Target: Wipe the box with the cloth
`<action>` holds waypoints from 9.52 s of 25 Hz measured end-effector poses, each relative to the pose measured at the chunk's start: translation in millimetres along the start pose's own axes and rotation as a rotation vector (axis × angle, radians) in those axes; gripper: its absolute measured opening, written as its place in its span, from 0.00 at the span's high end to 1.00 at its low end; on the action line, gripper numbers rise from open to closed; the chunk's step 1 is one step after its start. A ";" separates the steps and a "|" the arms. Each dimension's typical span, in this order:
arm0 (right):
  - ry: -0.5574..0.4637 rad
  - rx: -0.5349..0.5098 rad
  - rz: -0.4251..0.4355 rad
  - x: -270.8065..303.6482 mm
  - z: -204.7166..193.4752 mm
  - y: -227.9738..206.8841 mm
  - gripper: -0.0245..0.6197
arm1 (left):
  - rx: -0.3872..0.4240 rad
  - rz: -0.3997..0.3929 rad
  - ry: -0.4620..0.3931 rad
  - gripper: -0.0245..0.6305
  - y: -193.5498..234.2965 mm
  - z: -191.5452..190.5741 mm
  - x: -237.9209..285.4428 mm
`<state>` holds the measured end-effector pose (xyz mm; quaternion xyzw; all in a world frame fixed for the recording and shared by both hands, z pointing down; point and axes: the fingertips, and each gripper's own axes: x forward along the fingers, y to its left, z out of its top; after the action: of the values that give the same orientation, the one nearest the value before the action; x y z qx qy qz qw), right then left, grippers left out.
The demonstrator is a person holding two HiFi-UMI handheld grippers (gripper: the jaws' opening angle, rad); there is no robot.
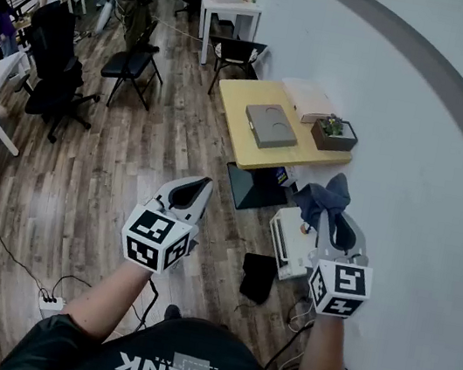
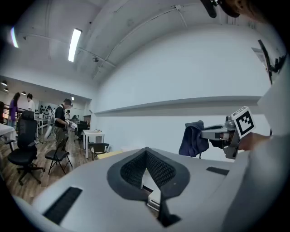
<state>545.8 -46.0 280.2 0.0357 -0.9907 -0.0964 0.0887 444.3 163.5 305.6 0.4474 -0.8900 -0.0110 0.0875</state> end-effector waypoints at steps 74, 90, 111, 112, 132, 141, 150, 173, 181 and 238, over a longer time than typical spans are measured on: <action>0.002 0.135 0.049 343.8 -0.6 -100.9 0.87 | 0.037 0.083 0.076 0.96 188.0 40.1 270.0; 0.052 0.173 -0.005 417.1 -42.8 -179.7 0.87 | 0.065 0.049 0.104 0.96 209.9 38.3 400.0; 0.337 0.304 -0.359 488.2 -176.2 -167.0 0.87 | 0.124 -0.392 0.250 0.96 272.5 -23.6 491.6; 0.346 0.322 -0.368 489.2 -184.9 -167.3 0.87 | 0.123 -0.398 0.257 0.96 272.1 -28.5 492.6; 0.520 0.530 -0.376 519.0 -336.1 -155.5 0.87 | 0.131 -0.295 0.362 0.96 288.7 -76.0 478.5; 0.532 0.529 -0.366 525.0 -347.4 -135.9 0.87 | 0.140 -0.289 0.375 0.96 310.0 -83.9 476.2; 0.561 0.543 -0.365 522.8 -345.1 -103.8 0.87 | 0.122 -0.318 0.373 0.96 342.0 -82.6 488.2; 0.599 0.550 -0.373 509.5 -327.8 -4.0 0.87 | 0.144 -0.573 0.349 0.96 362.4 -80.0 501.1; 0.620 0.580 -0.299 507.1 -321.5 27.5 0.87 | 0.093 -0.548 0.389 0.96 364.8 -90.3 505.2; 0.594 0.816 -0.667 687.7 -274.4 73.7 0.87 | 0.233 -0.883 0.481 0.96 459.1 -74.5 615.3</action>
<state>-83.2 -84.9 675.8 0.4008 -0.8160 0.2831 0.3056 -267.7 -48.2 513.5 0.7771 -0.5662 0.1557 0.2264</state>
